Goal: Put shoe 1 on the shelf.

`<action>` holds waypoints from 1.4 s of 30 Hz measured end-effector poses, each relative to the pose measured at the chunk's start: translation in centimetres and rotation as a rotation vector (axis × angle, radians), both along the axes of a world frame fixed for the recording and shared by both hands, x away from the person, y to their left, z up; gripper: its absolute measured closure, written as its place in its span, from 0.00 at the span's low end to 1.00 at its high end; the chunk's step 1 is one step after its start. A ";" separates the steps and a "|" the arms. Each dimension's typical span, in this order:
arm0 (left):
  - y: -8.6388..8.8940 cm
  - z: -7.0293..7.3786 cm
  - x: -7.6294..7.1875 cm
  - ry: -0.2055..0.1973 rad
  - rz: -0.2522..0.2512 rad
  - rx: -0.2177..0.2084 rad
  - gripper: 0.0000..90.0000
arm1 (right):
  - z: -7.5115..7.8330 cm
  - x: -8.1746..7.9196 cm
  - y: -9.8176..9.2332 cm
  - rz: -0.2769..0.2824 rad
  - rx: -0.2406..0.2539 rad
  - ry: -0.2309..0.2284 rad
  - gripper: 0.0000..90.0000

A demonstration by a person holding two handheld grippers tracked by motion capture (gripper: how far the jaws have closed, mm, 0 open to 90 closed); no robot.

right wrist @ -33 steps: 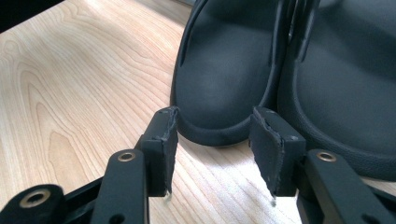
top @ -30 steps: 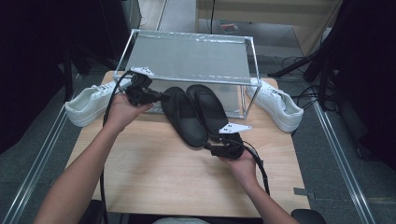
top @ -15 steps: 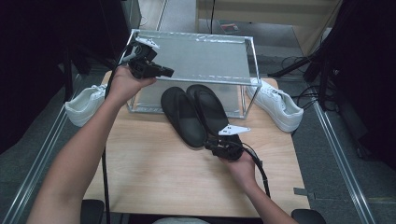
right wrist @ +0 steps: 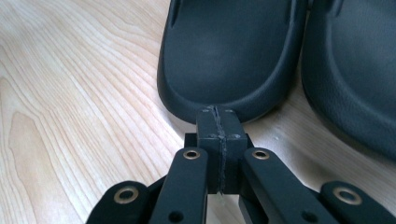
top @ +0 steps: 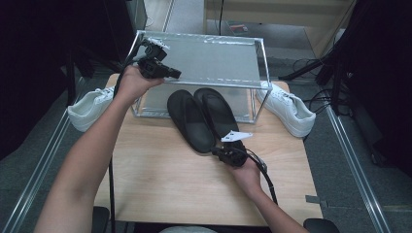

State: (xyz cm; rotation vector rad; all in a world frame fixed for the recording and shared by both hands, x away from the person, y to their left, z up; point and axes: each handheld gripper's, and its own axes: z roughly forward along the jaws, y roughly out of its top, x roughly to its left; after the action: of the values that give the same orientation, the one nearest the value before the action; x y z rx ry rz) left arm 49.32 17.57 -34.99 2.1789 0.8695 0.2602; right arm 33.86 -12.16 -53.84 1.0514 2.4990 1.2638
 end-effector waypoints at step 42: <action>0.1 -0.5 0.0 -0.019 0.010 -0.001 1.00 | 0.1 2.2 6.8 0.022 0.033 0.001 1.00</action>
State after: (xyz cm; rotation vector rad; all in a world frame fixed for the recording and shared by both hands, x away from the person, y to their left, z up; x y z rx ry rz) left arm 49.33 17.62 -35.46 2.1686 0.8699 0.2854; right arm 36.06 -5.40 -53.73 1.0348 2.5054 1.3148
